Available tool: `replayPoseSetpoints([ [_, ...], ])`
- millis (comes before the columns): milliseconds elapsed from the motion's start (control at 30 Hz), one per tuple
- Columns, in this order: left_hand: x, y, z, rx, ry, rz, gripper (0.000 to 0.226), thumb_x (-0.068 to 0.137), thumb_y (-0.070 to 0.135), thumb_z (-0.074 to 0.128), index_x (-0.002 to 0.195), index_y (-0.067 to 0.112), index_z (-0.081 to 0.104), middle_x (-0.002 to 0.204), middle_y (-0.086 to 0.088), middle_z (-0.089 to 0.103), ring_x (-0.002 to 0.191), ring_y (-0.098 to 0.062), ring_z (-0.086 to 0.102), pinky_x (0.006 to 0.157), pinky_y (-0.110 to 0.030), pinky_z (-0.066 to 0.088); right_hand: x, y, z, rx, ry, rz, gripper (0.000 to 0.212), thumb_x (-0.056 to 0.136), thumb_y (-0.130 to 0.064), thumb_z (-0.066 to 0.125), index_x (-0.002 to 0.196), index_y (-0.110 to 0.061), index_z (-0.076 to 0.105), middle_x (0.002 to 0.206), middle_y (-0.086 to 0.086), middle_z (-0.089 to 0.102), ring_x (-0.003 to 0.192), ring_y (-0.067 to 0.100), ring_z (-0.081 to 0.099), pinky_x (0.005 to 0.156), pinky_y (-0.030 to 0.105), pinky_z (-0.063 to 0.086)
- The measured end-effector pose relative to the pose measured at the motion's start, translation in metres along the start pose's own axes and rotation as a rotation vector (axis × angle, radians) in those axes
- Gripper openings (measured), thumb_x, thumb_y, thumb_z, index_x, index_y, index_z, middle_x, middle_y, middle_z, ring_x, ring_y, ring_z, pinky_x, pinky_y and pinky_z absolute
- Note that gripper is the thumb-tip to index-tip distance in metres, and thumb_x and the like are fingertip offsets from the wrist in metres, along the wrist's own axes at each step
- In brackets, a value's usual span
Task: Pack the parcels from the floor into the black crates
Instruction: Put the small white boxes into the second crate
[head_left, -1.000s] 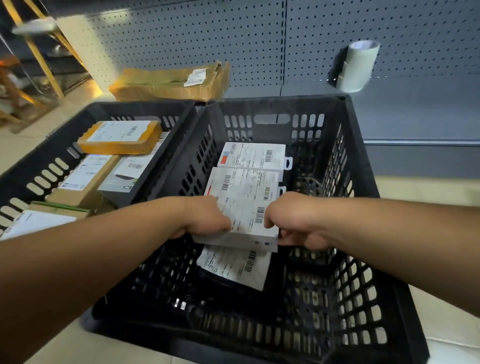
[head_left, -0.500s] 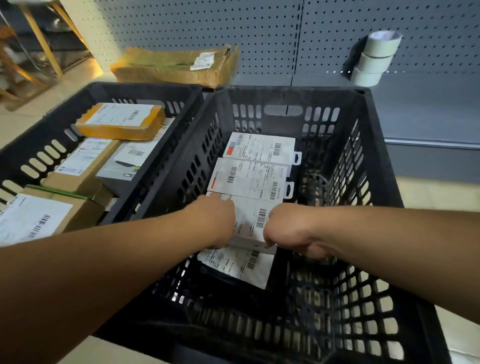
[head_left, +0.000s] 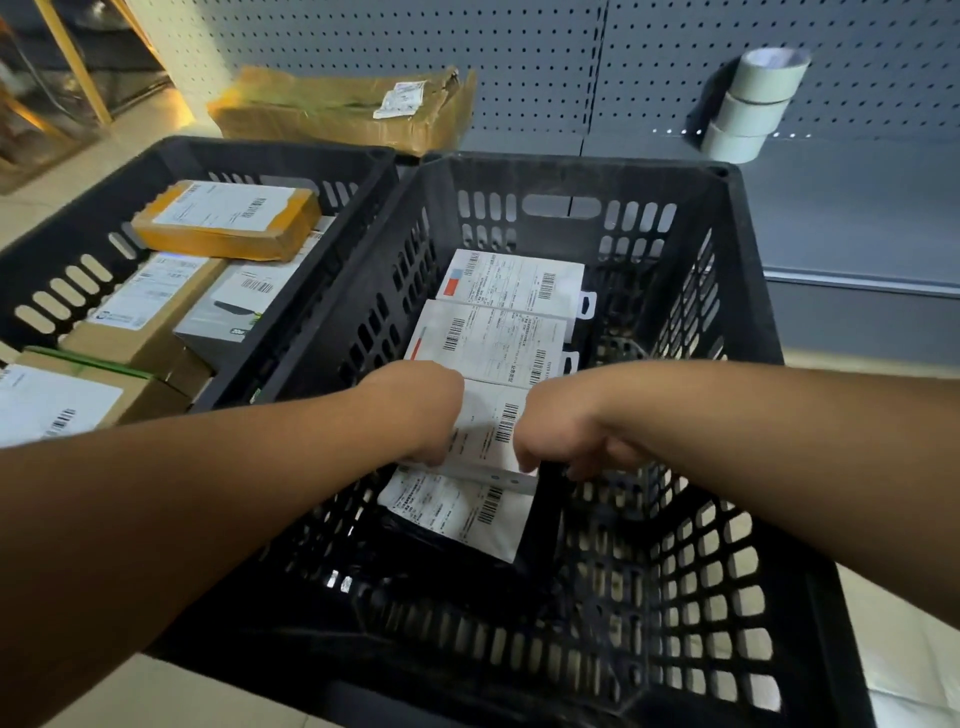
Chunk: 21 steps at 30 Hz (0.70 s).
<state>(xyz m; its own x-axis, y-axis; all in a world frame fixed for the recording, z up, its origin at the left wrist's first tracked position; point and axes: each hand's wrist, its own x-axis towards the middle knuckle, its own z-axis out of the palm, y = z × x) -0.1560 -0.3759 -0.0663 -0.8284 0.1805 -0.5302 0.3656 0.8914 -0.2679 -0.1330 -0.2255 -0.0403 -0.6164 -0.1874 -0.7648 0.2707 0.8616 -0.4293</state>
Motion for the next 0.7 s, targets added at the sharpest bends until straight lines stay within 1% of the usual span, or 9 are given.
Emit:
replayPoseSetpoints([
  [100, 0.002, 0.0, -0.007, 0.023, -0.053, 0.001, 0.043, 0.083, 0.034, 0.076, 0.115, 0.015, 0.056, 0.103, -0.001, 0.063, 0.091, -0.022, 0.063, 0.069, -0.032, 0.053, -0.011, 0.006, -0.019, 0.203, 0.075, -0.037, 0.043, 0.098, -0.011, 0.058, 0.138, -0.013, 0.045, 0.138, 0.011, 0.046, 0.106, 0.028, 0.058, 0.058, 0.024, 0.056],
  [200, 0.004, 0.002, -0.019, 0.057, -0.142, 0.014, 0.021, 0.095, 0.024, 0.058, 0.105, 0.008, 0.066, 0.094, -0.007, 0.069, 0.087, -0.025, 0.072, 0.071, -0.036, 0.059, -0.03, 0.017, -0.044, 0.465, 0.123, -0.12, 0.033, 0.093, -0.012, 0.063, 0.124, -0.012, 0.051, 0.122, 0.012, 0.055, 0.099, 0.026, 0.064, 0.077, 0.033, 0.061],
  [300, 0.003, 0.006, -0.035, 0.094, -0.136, 0.014, 0.027, 0.099, 0.025, 0.05, 0.08, 0.012, 0.063, 0.078, -0.003, 0.065, 0.072, -0.019, 0.067, 0.068, -0.034, 0.055, -0.051, 0.037, -0.067, 0.643, 0.194, -0.277, 0.037, 0.089, -0.009, 0.067, 0.124, -0.01, 0.058, 0.119, 0.015, 0.062, 0.099, 0.028, 0.068, 0.078, 0.033, 0.062],
  [333, 0.001, 0.009, -0.042, 0.098, -0.104, 0.013, 0.027, 0.1, 0.029, 0.051, 0.083, 0.013, 0.064, 0.085, -0.003, 0.067, 0.074, -0.017, 0.064, 0.071, -0.033, 0.054, -0.058, 0.044, -0.074, 0.679, 0.259, -0.348, 0.031, 0.089, -0.008, 0.068, 0.119, -0.01, 0.062, 0.118, 0.014, 0.065, 0.099, 0.027, 0.07, 0.076, 0.031, 0.062],
  [400, 0.001, 0.016, -0.058, 0.033, -0.004, 0.001, 0.031, 0.099, 0.036, 0.05, 0.112, 0.014, 0.066, 0.115, -0.005, 0.068, 0.1, -0.021, 0.066, 0.09, -0.038, 0.054, -0.074, 0.06, -0.087, 0.698, 0.419, -0.475, 0.019, 0.091, -0.008, 0.066, 0.109, -0.012, 0.068, 0.112, 0.01, 0.071, 0.096, 0.022, 0.071, 0.077, 0.03, 0.061],
  [467, -0.002, 0.027, -0.079, -0.114, 0.136, 0.007, 0.045, 0.1, 0.04, 0.048, 0.135, 0.014, 0.058, 0.133, -0.006, 0.063, 0.119, -0.027, 0.06, 0.102, -0.043, 0.05, -0.089, 0.08, -0.101, 0.681, 0.562, -0.55, 0.016, 0.092, -0.008, 0.064, 0.107, -0.012, 0.068, 0.105, 0.008, 0.071, 0.089, 0.018, 0.069, 0.083, 0.032, 0.062],
  [533, -0.004, 0.043, -0.101, -0.334, 0.324, 0.039, 0.05, 0.098, 0.041, 0.05, 0.142, 0.017, 0.053, 0.136, -0.005, 0.062, 0.121, -0.027, 0.058, 0.102, -0.042, 0.049, -0.102, 0.104, -0.115, 0.673, 0.685, -0.562, 0.016, 0.093, -0.008, 0.062, 0.107, -0.012, 0.068, 0.101, 0.009, 0.069, 0.085, 0.018, 0.067, 0.087, 0.035, 0.06],
  [633, -0.017, 0.082, -0.14, -0.824, 0.56, 0.054, 0.048, 0.093, 0.045, 0.057, 0.139, 0.029, 0.053, 0.113, 0.007, 0.063, 0.099, -0.016, 0.061, 0.079, -0.032, 0.047, -0.116, 0.148, -0.136, 0.632, 0.806, -0.517, 0.009, 0.093, -0.015, 0.063, 0.1, -0.019, 0.067, 0.1, 0.003, 0.069, 0.085, 0.015, 0.066, 0.091, 0.035, 0.057],
  [700, -0.026, 0.114, -0.166, -1.022, 0.613, 0.095, 0.041, 0.09, 0.048, 0.06, 0.129, 0.036, 0.055, 0.096, 0.009, 0.064, 0.08, -0.01, 0.06, 0.068, -0.031, 0.05, -0.122, 0.184, -0.147, 0.608, 0.851, -0.453, 0.008, 0.092, -0.019, 0.062, 0.099, -0.021, 0.066, 0.1, 0.0, 0.069, 0.086, 0.014, 0.065, 0.091, 0.035, 0.057],
])
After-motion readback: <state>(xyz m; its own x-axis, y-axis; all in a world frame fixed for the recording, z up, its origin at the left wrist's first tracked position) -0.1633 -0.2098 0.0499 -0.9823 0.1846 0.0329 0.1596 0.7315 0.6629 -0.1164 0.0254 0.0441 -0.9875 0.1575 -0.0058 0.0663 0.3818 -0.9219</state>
